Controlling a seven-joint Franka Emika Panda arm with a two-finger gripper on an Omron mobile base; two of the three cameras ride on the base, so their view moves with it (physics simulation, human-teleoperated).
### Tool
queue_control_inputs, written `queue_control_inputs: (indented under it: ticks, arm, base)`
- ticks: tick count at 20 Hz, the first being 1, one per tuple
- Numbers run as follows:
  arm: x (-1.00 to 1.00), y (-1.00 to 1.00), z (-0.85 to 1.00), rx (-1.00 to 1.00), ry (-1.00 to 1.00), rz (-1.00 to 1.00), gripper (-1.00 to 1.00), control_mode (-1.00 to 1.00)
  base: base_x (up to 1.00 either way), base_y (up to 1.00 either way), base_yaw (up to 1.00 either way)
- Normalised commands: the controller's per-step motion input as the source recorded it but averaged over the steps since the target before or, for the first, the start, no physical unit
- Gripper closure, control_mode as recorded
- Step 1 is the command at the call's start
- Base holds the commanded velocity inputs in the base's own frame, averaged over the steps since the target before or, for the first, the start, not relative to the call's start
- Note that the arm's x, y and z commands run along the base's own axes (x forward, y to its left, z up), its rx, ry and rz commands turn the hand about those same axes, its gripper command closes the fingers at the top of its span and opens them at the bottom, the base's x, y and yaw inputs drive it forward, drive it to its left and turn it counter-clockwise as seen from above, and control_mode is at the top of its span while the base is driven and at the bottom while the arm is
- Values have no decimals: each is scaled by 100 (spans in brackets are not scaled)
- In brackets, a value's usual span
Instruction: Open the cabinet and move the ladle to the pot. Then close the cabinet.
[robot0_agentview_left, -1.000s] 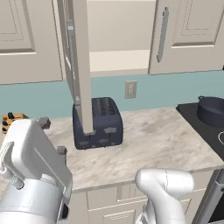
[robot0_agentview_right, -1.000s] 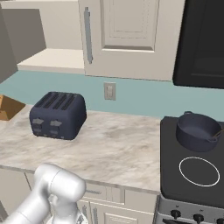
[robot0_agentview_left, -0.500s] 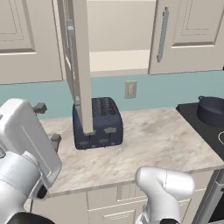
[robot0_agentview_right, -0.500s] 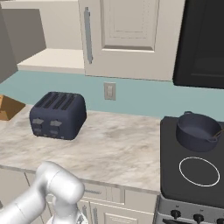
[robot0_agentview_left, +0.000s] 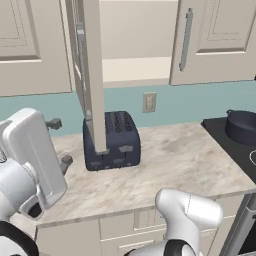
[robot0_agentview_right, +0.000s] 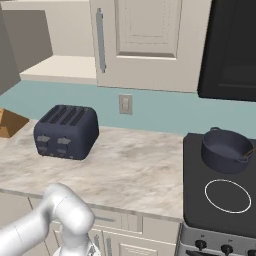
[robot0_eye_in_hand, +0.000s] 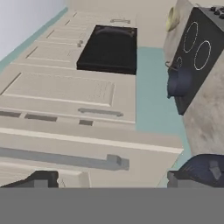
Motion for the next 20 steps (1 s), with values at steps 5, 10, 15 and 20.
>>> queue_control_inputs:
  ticks: [5, 10, 15, 20]
  arm:
    - [31, 0, -25, 8, -6, -13, -100, -100]
    - [48, 0, -9, 0, -9, -8, -100, -100]
    - [47, -1, -21, 0, -9, -4, -100, -100]
    - [47, -10, -28, 0, -9, -2, -100, -100]
  base:
    - [0, 0, 0]
    - [0, 0, 0]
    - [0, 0, 0]
    - [0, 0, 0]
